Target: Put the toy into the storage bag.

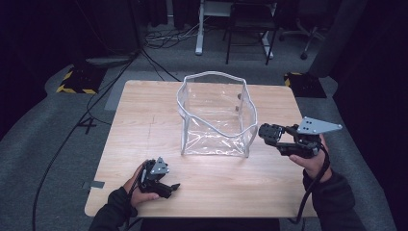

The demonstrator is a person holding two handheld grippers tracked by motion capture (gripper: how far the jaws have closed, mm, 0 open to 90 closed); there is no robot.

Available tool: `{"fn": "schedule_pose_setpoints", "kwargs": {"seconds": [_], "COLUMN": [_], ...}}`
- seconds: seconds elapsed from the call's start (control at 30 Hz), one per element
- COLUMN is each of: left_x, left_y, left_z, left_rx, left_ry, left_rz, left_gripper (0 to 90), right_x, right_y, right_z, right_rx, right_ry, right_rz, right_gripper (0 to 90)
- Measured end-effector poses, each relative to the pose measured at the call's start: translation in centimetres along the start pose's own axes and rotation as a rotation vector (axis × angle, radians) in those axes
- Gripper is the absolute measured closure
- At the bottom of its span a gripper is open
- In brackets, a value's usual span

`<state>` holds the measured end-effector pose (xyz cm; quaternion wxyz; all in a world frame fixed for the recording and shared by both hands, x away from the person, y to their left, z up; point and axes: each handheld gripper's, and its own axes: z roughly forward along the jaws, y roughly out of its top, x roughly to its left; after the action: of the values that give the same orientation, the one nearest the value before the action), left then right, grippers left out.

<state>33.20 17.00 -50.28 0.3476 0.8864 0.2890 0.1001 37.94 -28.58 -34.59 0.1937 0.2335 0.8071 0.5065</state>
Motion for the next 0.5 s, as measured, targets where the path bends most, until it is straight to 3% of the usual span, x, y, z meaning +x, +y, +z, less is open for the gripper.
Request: {"fn": "schedule_pose_setpoints", "kwargs": {"seconds": [0.5], "left_x": [0.0], "left_y": [0.0], "left_z": [0.0], "left_rx": [0.0], "left_ry": [0.0], "left_rz": [0.0], "left_gripper": [12.3], "right_x": [-1.2], "right_y": [3.6], "right_z": [0.5], "right_rx": [-0.019], "right_ry": [-0.034], "right_rz": [-0.008], "right_gripper": [45.6]}}
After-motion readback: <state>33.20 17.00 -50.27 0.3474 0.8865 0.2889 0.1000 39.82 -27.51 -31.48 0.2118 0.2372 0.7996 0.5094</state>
